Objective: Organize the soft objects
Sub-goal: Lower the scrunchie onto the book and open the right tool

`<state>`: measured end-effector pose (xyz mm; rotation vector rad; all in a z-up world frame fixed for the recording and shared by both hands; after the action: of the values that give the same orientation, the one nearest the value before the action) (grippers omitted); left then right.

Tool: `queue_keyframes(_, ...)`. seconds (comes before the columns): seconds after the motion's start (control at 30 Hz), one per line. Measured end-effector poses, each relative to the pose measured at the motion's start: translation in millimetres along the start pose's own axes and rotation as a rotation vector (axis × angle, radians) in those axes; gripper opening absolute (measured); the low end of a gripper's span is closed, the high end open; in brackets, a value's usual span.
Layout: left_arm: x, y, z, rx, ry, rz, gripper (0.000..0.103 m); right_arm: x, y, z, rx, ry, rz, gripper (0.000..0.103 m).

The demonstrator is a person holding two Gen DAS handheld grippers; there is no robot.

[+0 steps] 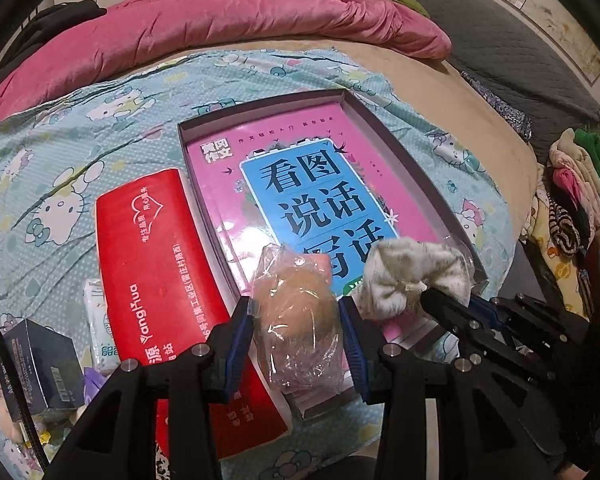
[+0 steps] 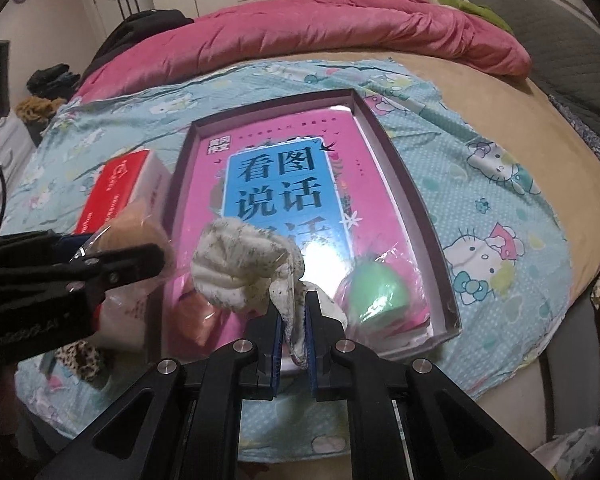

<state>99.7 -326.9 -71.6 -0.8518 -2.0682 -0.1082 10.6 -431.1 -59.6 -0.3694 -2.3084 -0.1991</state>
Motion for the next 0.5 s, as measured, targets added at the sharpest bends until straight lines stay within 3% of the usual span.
queue_keyframes(0.27, -9, -1, 0, -0.006, 0.005, 0.001, 0.043, -7, -8, -4, -0.030, -0.020, 0.012, 0.016)
queue_keyframes(0.33, -10, -3, -1, -0.014, 0.005, 0.000, 0.043, -7, -9, -5, -0.021, -0.031, 0.025, 0.021)
queue_keyframes(0.4, -13, -5, 0, -0.015, 0.013, 0.008, 0.043, -7, -9, -7, -0.001, -0.044, 0.038, 0.031)
queue_keyframes(0.5, -17, -8, 0, -0.020, 0.015, 0.010, 0.043, -4, -11, -9, -0.003, -0.066, 0.038, 0.033)
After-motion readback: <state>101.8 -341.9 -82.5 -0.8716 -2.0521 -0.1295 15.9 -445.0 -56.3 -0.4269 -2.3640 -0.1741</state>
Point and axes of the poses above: each gripper's, at about its wrist camera, not at the fingertips, and x roughly against the way its jaws point, y to its left, z to its underside, the point moved 6 cm from there along -x, roughly the way its jaws point, and after that the axes turned 15 degrees about -y, right-handed, at the moved point
